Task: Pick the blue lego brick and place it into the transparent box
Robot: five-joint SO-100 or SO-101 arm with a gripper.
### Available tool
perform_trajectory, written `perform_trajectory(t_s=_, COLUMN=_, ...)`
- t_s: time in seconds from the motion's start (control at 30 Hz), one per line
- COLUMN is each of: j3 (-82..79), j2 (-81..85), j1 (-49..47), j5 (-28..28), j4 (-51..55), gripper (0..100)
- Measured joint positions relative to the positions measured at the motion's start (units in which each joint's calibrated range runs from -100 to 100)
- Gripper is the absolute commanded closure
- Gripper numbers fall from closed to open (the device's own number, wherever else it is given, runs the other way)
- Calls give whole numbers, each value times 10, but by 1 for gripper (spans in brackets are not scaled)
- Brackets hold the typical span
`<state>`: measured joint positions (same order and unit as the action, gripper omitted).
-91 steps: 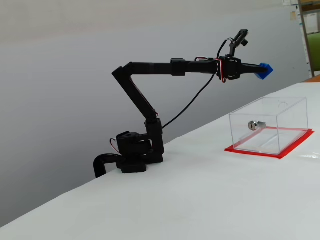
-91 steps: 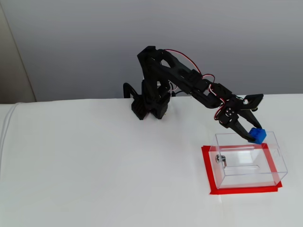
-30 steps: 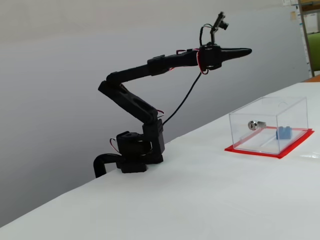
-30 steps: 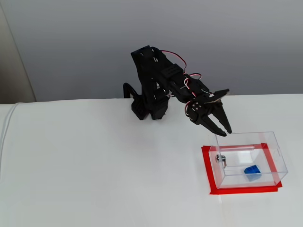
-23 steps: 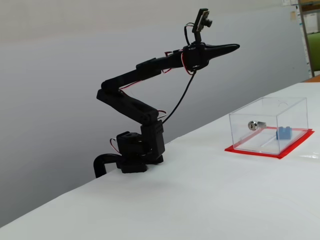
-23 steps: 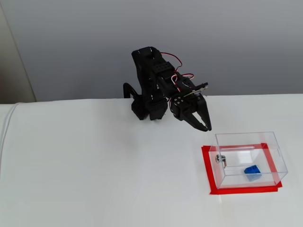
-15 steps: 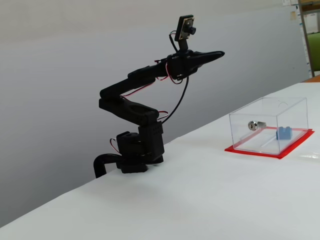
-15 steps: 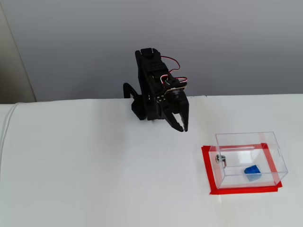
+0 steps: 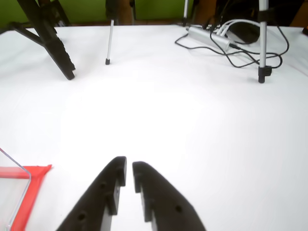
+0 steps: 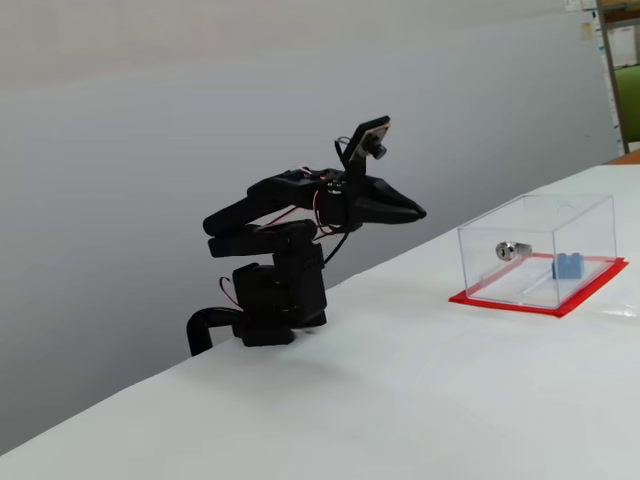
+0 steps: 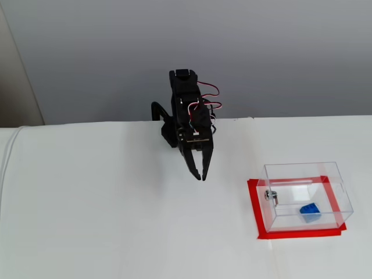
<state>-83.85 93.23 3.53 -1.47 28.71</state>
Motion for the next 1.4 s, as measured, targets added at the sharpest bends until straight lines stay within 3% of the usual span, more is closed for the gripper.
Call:
perform_trajectory(t_s=0.43, j3=-143, j2=55, j1=40, j5=0, j4=5, gripper=99)
perform_trajectory(t_s=1.4, j3=-147, j2=56, j1=51, j5=0, j4=213, gripper=99)
